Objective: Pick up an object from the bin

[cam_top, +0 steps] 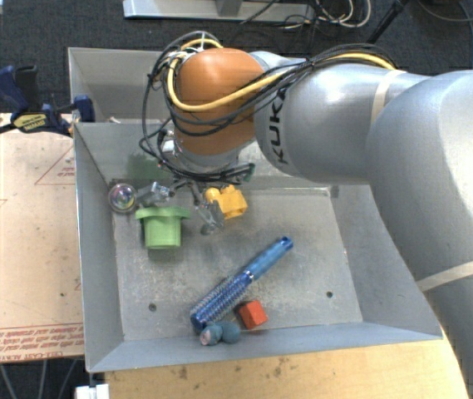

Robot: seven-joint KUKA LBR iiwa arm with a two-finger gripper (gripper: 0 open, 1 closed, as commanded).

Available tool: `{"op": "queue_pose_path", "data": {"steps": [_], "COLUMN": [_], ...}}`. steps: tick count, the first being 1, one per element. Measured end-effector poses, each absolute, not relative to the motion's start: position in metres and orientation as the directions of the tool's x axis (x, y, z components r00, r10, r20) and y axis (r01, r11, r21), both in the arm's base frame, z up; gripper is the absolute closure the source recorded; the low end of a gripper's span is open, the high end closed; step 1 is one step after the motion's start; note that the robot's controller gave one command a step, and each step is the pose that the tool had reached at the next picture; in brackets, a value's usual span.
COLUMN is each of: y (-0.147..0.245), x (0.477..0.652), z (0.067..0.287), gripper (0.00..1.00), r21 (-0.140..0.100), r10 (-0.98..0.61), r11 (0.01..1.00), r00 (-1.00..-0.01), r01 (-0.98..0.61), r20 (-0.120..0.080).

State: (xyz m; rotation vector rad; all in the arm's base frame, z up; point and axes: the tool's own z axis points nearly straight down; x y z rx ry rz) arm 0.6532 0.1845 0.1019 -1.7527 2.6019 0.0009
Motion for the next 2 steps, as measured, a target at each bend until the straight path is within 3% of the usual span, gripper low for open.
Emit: {"op": "queue_pose_path", "data": {"steps": [1, 2], "y": [0.1927, 0.1937], "x": [0.6499, 0.6507], "z": [0.0704, 0.0715], "gripper": [0.00, 0.00], "r21": [0.000, 0.000], "r10": [-0.893, -0.891], "r11": [0.451, 0.454], "r00": [-0.451, -0.454], "r01": [-0.893, -0.891], "r20": [-0.006, -0.011]}}
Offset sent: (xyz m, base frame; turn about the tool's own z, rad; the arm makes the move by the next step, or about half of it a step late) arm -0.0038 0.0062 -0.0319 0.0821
